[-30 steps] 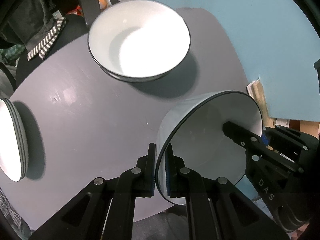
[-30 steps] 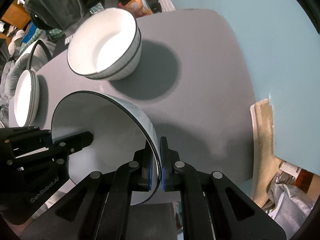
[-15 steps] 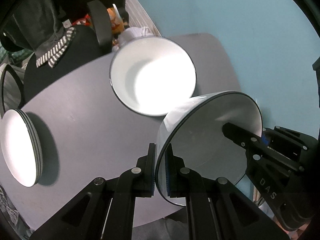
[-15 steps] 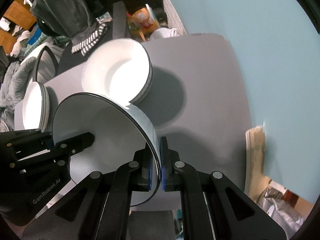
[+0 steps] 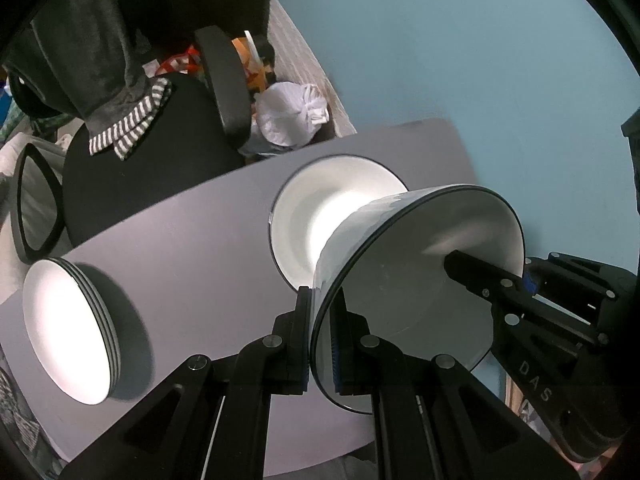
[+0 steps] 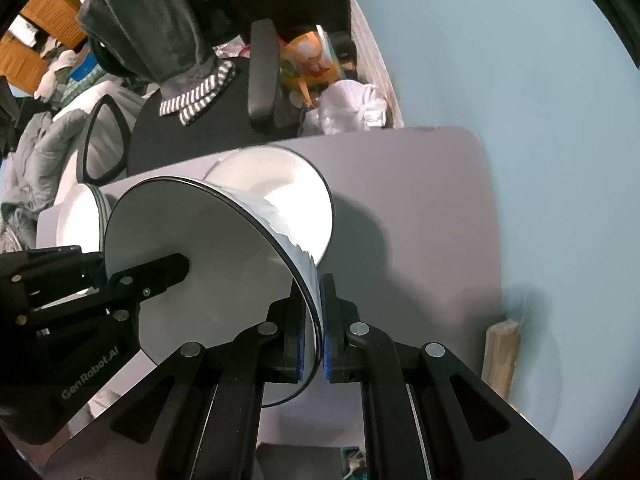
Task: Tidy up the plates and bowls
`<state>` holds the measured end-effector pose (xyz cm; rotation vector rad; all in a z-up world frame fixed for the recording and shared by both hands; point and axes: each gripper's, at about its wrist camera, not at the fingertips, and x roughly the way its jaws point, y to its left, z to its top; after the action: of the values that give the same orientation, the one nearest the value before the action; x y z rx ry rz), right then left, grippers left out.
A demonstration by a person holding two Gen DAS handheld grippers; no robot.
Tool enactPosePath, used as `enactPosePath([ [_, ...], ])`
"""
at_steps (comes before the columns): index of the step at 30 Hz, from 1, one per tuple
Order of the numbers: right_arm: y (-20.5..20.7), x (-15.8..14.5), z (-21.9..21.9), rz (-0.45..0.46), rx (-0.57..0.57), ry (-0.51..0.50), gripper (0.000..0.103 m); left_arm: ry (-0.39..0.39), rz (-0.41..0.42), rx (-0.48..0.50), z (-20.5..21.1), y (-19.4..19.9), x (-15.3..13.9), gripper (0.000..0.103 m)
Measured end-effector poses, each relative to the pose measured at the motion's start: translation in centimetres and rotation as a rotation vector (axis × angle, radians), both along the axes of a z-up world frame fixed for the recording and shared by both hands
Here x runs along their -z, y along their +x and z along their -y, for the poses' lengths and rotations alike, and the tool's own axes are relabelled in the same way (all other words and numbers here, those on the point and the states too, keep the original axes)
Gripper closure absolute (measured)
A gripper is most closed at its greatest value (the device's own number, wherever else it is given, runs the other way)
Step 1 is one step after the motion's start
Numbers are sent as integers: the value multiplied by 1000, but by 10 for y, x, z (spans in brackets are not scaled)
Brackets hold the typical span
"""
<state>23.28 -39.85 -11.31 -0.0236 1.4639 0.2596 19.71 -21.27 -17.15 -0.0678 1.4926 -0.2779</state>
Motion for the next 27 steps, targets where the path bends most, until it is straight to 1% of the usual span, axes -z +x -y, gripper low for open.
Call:
enactPosePath([
  [8,24,7,-6,-11,-17,-3,96,16,-3,-22,-3,21,8,96],
  [13,38,17,-11,-33,-24,2,96,32,-14,-41,-5,33,15,96],
  [16,43,23,-12,-53,-27,9,96,44,-15,-55,-6,37,20,96],
  [27,48,41,-15,-105,-36,6,96,92,-30,-39,-2,40,33,95],
])
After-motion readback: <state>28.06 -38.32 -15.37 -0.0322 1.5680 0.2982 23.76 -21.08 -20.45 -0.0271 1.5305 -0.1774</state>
